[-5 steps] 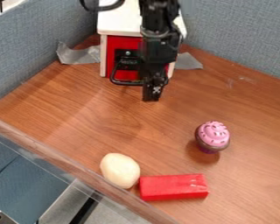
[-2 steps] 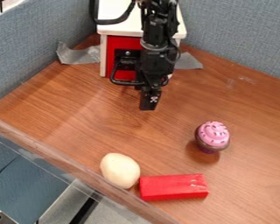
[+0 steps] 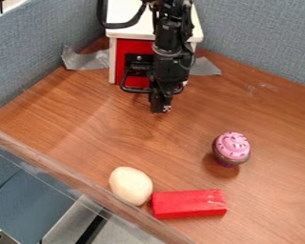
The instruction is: Open the drawer
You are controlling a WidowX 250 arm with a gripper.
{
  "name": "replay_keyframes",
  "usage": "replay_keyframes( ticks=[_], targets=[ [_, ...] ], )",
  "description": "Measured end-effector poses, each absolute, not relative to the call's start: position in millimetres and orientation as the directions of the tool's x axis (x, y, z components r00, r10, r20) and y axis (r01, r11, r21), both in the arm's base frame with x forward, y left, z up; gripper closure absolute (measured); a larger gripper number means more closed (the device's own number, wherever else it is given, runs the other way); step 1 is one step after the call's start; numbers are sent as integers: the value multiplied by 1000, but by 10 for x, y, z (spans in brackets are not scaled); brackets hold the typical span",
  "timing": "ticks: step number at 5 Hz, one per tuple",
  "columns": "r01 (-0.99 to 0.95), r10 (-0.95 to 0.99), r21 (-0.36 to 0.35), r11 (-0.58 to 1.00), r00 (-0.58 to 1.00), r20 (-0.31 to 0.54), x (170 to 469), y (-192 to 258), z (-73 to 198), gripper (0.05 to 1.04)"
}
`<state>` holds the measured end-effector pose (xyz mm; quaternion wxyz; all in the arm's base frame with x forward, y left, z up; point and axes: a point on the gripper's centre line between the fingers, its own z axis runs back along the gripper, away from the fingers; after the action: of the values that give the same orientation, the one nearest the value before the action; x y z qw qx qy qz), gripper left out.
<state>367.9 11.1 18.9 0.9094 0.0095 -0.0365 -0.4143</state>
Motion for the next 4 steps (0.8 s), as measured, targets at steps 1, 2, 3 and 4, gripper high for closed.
replay_keyframes(
  ticks=[1, 2, 3, 4],
  targets=[
    [761, -762, 41, 647, 644, 64, 3678, 112, 184, 895],
    [767, -767, 34, 641, 639, 59, 3637, 103, 159, 935],
    [775, -775, 31, 632, 630, 56, 3581, 79, 143, 937],
    [790, -790, 24, 613, 611, 50, 3488, 34, 121, 938]
  ],
)
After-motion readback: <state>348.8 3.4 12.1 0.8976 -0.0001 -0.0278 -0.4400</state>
